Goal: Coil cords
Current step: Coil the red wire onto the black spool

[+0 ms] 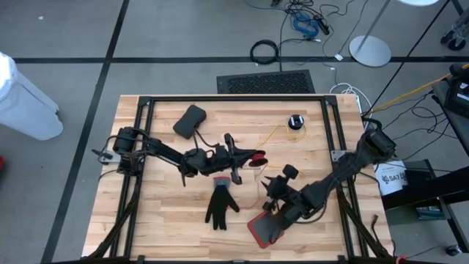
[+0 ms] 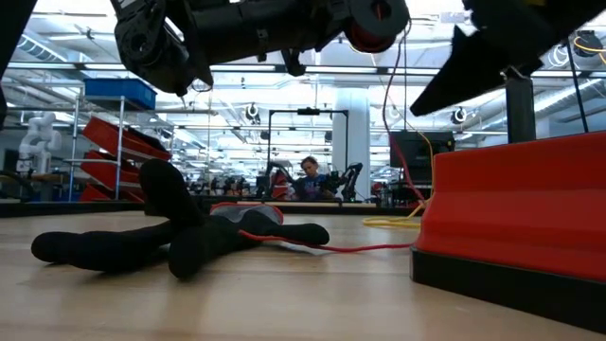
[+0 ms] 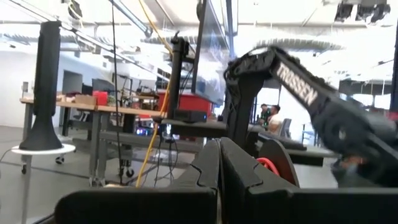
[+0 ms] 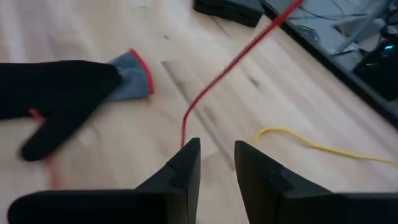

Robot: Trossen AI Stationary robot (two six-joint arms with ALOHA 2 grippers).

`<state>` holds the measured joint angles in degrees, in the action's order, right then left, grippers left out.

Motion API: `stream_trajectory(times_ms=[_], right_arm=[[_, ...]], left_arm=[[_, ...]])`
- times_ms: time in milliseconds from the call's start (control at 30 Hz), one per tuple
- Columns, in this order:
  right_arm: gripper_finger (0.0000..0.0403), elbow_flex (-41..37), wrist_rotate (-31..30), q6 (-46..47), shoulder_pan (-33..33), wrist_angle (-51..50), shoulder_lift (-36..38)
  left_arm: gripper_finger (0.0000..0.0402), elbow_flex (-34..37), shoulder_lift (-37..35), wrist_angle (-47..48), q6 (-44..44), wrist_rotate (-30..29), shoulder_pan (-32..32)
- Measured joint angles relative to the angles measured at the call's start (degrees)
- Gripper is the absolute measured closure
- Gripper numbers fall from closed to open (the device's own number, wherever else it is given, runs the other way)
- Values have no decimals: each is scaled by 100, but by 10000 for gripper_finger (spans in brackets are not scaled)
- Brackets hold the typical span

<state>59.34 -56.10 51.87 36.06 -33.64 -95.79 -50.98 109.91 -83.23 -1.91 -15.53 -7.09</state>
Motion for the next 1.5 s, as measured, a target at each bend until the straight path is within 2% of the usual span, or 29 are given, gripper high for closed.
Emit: stream_trajectory(times_ms=[133,333,533,800,933,1500], right_arm=[[322,-417,-126,-96,246,1023,-64],[323,-955,-313,-182,305,1960,-208],[324,-969,-1344,-388,307,2155,-339],[324,-962,-1897,-2166,305,3685,-374],[324,-962,-2330,-2238,307,3773,-374],[324,-962,-2089,-1923,160,3910,-372]], left_arm=[[395,-3,0,-225,-33,80,36],[395,-159,0,-165,-11,329,168],[395,-330,0,-119,-12,501,214],[395,-372,0,23,-20,494,214],[395,-371,0,32,-35,494,214],[395,-365,0,27,-7,483,210]])
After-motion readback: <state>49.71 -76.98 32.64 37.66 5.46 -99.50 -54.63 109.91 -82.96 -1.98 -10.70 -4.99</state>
